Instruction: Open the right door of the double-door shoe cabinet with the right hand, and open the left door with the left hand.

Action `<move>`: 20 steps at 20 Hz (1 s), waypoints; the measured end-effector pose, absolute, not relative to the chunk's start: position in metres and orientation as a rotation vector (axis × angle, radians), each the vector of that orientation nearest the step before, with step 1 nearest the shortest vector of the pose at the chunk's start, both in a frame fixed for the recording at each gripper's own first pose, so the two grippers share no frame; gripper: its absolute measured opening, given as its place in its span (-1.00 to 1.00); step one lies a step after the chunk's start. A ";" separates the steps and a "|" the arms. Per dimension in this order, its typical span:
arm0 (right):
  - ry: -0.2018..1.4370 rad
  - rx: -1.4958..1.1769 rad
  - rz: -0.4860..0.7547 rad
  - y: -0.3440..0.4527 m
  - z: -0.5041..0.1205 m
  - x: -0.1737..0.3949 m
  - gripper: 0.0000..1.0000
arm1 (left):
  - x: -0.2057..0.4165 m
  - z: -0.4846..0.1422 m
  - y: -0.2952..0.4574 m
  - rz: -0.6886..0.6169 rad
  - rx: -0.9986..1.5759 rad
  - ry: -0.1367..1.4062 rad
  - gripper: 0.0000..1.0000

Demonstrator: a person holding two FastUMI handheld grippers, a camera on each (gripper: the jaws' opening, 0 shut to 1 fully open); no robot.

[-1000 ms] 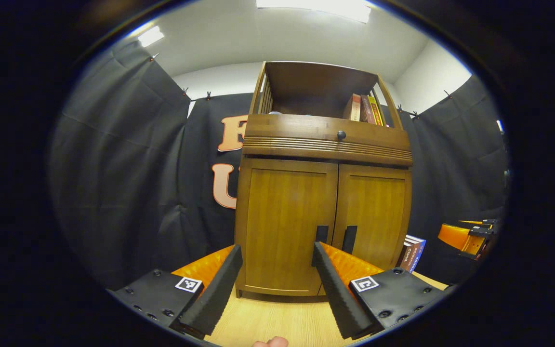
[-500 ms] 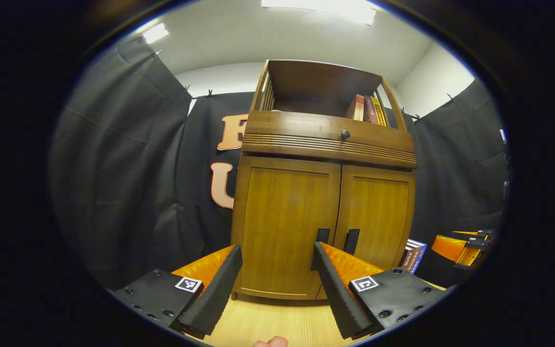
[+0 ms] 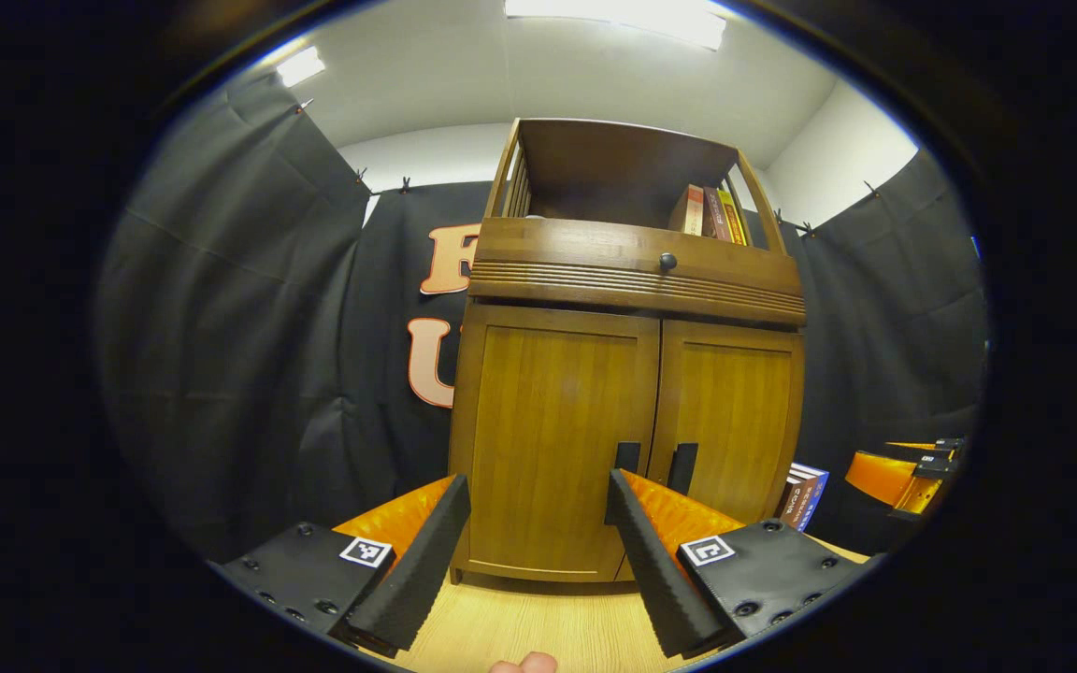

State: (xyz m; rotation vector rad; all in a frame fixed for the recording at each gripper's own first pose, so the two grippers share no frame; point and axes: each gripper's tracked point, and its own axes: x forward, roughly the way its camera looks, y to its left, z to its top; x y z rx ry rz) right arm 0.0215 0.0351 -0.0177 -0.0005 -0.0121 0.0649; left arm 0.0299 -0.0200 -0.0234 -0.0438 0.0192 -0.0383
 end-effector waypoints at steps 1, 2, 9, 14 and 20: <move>-0.012 0.002 0.067 0.036 -0.018 0.019 0.85 | 0.029 -0.020 -0.019 -0.032 -0.043 0.011 0.97; -0.009 0.008 0.073 0.038 -0.018 0.019 0.85 | 0.028 -0.019 -0.019 -0.033 -0.045 0.005 0.93; -0.017 0.024 0.114 0.056 -0.008 0.046 0.85 | 0.027 -0.021 -0.015 -0.035 -0.031 0.006 0.94; -0.035 0.007 0.156 0.080 -0.013 0.094 0.85 | 0.025 -0.021 -0.009 -0.026 -0.051 0.005 0.97; -0.014 -0.067 0.193 0.120 -0.040 0.190 0.85 | 0.021 -0.020 0.008 0.018 -0.048 0.008 0.89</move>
